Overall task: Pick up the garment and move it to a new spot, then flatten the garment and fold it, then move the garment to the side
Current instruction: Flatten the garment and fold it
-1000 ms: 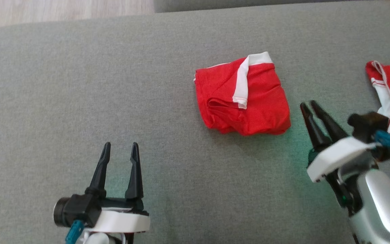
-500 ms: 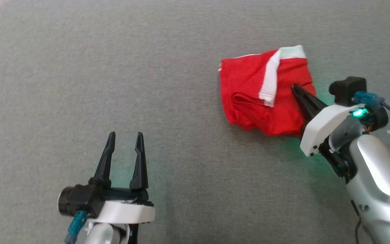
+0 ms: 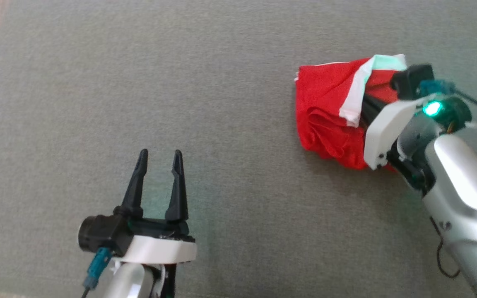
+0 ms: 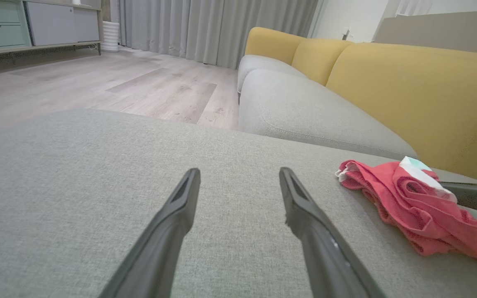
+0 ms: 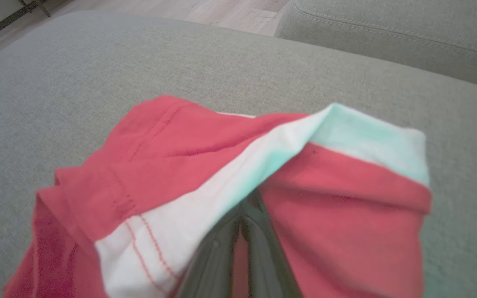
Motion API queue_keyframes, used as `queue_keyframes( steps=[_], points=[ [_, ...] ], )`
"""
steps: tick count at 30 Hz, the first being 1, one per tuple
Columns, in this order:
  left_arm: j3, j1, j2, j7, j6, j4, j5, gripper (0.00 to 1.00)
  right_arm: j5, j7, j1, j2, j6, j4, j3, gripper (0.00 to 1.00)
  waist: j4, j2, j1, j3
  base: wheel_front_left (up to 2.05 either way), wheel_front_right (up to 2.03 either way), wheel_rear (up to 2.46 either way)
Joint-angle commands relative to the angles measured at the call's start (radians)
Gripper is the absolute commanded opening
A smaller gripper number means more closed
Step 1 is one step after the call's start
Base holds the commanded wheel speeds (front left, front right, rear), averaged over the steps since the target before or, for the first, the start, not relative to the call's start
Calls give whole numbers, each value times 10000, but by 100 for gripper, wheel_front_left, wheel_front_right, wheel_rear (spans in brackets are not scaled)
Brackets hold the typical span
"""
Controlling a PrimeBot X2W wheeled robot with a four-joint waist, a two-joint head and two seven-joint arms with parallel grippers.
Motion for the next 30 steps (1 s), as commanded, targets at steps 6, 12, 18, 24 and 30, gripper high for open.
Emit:
queue_keyframes(
  steps=[6,12,18,24,30],
  points=[
    [-260,-280,-9,-51,109,-258,-362,100,-219,240,-1160,72,-7,236,139,0,674,0,-1,81,0,0,0],
    [-505,-282,-9,-51,230,-251,-533,100,-460,148,-1677,277,-7,841,93,0,1066,0,-1,26,0,0,0],
    [-328,-154,-9,-51,323,-234,-477,100,-636,-643,-1822,619,-7,1387,29,0,1036,0,-1,-273,0,0,0],
    [218,105,-9,-51,228,-145,-101,100,-985,-2100,-1290,554,-7,1093,-275,47,397,0,-1,-857,0,0,0],
    [776,387,-9,-51,-67,150,334,100,-1609,-3524,149,216,-7,473,-1301,100,-347,0,-1,-1566,0,0,0]
  ],
)
